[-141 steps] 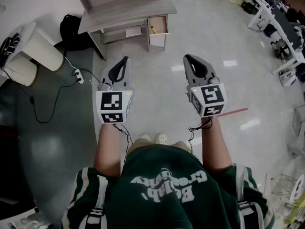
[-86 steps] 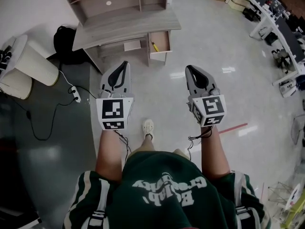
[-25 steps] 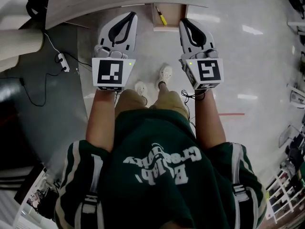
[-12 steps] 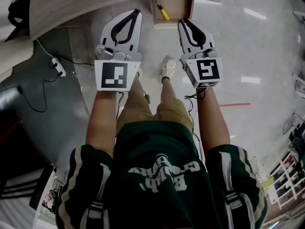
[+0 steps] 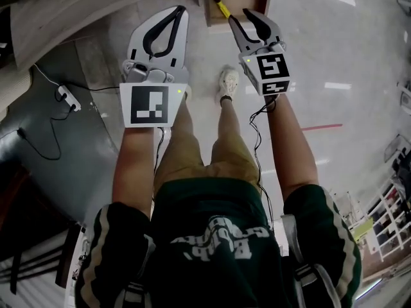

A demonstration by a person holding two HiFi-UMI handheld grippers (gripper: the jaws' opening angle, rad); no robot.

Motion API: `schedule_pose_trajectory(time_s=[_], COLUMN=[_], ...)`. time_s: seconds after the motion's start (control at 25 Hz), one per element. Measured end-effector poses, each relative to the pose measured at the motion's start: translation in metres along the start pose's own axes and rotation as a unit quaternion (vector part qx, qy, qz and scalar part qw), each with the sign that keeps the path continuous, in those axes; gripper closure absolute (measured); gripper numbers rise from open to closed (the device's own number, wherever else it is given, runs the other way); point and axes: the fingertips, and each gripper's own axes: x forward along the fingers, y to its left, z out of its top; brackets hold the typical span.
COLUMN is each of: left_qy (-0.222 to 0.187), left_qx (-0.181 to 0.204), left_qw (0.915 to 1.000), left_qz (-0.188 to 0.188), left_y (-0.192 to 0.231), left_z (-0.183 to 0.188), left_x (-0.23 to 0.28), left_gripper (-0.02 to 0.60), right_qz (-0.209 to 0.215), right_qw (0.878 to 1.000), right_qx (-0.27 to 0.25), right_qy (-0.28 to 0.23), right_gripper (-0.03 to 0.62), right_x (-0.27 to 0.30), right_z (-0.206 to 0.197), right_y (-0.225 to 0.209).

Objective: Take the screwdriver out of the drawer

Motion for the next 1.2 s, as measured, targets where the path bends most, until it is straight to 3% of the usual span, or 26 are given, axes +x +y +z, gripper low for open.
schedule_pose_trajectory(time_s=[0.56,1.2], left_qy=[0.016,0.028], left_qx=[-0.020,-0.030], left_qw=[0.9996,0.9991], left_qz=[0.008,0.002], left_y=[0.026,0.041], left_z=[-0.045,-0.098], left_x=[0.005,0.020], left_gripper=[0.563,0.563], right_qz=[-0.021,-0.043], right_qw=[0.992,0.981], right_qx=[-0.046,-0.077], right_qy=[0.114,0.175], right_gripper=[0.456,0.457], right_x=[0.091,0.152], right_z=[-0.092,-0.154], right_y=[-0.008,-0.018])
